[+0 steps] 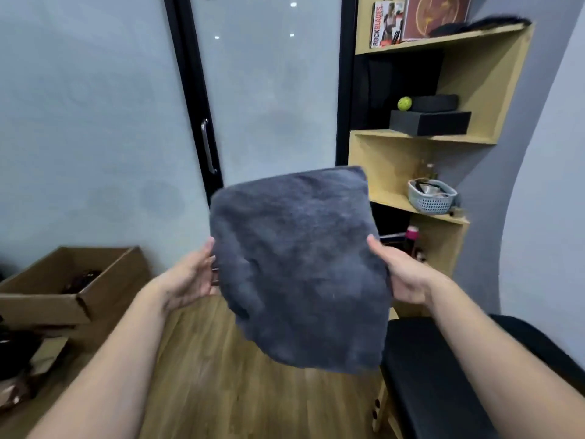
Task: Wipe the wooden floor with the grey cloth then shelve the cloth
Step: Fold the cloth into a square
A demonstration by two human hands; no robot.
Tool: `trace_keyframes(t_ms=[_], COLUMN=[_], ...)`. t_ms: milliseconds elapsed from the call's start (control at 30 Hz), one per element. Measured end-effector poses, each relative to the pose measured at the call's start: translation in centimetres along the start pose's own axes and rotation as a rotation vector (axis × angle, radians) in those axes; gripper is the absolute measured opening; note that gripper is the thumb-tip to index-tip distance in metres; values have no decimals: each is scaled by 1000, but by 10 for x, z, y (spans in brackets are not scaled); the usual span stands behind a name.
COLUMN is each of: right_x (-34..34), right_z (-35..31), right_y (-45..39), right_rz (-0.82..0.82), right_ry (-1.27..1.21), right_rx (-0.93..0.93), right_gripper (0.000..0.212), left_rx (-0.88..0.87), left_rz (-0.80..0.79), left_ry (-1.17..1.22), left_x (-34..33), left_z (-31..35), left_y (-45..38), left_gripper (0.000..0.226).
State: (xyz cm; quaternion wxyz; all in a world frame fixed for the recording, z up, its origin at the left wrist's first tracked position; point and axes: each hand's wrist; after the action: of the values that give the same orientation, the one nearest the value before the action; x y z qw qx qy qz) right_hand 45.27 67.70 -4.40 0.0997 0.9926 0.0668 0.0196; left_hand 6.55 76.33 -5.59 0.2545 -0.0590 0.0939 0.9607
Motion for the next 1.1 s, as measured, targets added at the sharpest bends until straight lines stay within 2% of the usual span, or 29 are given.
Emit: trace_keyframes(t_ms=[67, 100, 233, 300, 400, 467, 533, 633, 733, 800, 867, 900, 967, 1033, 1100], right_x=[-13, -16, -14, -12, -6, 0, 6, 5, 7, 14, 14, 11, 5, -1, 1], right_z=[28, 31, 9, -5, -15, -14, -8, 2, -11, -41, -66, -68, -52, -24, -13], right_y=[-4, -7, -19, -23, -27, -32, -38, -39, -36, -32, -24, -19, -12, -6, -3], right_rz=[94, 162, 341, 397, 474, 527, 539, 546, 617, 677, 653, 604, 469, 284, 172], right_ry=[106, 145, 39, -3, -71, -55, 72, 476, 667, 557, 268, 131, -22, -84, -160], right_rx=[-78, -105, -77, -31, -9, -35, -75, -137, -106, -24, 4, -21, -124, -211, -185], right_gripper=[51, 43, 31, 28, 27, 28, 33, 43, 42, 38, 30, 28, 33, 47, 58], left_rx=[89, 114, 49, 11, 66, 106, 143, 182, 43, -157, -286, -297, -226, -65, 11], left_rz=[81, 161, 292, 266, 190, 222, 348, 433, 497, 576, 643, 644, 600, 565, 580], left_ry=[-100, -124, 44, 98, 64, 70, 50, -11, -45, -21, 29, 49, 58, 31, 30], left_x=[4, 5, 5, 9, 16, 18, 17, 9, -4, -7, -9, -11, -11, -11, -8], left_z=[-40, -48, -21, 2, 14, 7, -5, -14, 1, 31, 58, 63, 51, 24, 10], left_y=[-1, -3, -12, -10, -3, -2, -4, -9, -13, -20, -24, -24, -24, -20, -18], left_gripper=[44, 37, 41, 41, 42, 40, 47, 49, 42, 41, 38, 35, 31, 33, 38])
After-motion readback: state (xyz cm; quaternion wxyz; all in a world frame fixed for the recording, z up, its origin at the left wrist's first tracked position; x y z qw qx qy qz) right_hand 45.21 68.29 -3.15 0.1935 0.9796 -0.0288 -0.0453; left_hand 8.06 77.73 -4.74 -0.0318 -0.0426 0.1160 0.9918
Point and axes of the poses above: each hand's wrist, its own y-axis away from the middle knuckle, its own x-axis out of the back of the hand, z = x × y, and after that the axes turned 6 degrees about y, right-handed
